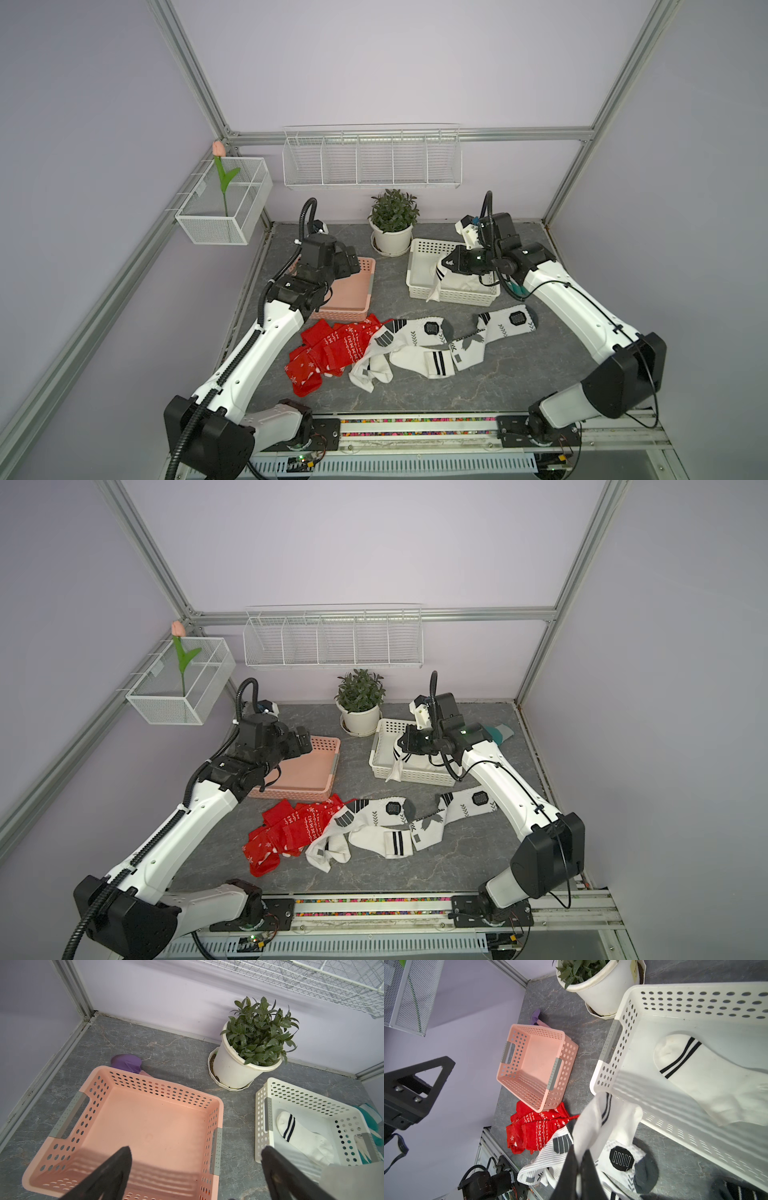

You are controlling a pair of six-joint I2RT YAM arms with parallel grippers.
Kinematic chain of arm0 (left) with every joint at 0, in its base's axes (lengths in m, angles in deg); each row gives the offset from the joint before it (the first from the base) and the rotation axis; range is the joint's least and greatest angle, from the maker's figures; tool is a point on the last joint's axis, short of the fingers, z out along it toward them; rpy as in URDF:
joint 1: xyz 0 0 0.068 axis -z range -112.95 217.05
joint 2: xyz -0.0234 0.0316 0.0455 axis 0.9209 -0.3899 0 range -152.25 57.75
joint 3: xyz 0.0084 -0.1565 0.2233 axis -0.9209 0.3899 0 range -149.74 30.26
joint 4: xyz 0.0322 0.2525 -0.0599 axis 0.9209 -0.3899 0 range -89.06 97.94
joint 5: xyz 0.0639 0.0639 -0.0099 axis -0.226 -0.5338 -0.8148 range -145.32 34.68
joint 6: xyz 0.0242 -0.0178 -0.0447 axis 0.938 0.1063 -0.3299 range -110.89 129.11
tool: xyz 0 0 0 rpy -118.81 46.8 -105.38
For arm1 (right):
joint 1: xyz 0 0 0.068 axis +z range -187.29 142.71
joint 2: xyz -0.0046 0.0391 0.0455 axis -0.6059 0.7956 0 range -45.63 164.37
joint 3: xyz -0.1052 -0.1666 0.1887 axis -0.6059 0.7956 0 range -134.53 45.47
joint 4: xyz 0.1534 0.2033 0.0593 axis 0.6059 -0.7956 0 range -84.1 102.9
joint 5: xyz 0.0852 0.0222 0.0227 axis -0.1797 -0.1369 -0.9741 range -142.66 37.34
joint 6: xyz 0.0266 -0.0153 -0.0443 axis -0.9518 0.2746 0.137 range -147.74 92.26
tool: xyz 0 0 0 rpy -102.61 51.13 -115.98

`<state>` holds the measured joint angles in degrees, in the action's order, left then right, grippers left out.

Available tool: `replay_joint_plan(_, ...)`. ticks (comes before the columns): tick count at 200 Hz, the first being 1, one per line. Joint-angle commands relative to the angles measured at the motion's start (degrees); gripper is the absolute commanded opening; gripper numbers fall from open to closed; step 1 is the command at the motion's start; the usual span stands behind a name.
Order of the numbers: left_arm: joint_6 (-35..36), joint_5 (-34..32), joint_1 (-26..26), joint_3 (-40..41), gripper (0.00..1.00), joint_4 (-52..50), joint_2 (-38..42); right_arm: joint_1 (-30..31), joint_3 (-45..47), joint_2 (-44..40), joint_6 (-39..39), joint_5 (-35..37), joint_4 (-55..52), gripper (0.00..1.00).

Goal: Sort the socks into the basket by color
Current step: Place the sock in the bin.

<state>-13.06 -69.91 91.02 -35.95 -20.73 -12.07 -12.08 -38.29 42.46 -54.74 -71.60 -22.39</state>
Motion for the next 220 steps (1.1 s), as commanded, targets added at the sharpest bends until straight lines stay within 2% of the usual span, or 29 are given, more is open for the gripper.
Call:
replay_joint_plan(1, 0.20, -1.10, 0.16, -1.60, 0.99, -1.17, -0.38, -0.54, -2.90, 2.33, 0.70, -0.30, 1.95, 0.07)
replay_joint_plan(122, 0.37, -1.69, 0.21, -1.71, 0.99, -1.39, -1.08, -3.10, -12.16, 16.95, 0.13, -1.45, 5.60, 0.07)
replay_joint_plan(163, 0.56, -2.24, 0.23, -1.55, 0.99, -1.40, -1.14, -3.02, -15.14, 21.64, -1.06, -4.18, 6.86, 0.07)
replay_joint_plan(220, 0.28, -2.06, 0.23, -1.56, 0.99, -1.40, -0.91, -4.14, -13.16, 22.91, -0.35, -2.80, 7.10, 0.07)
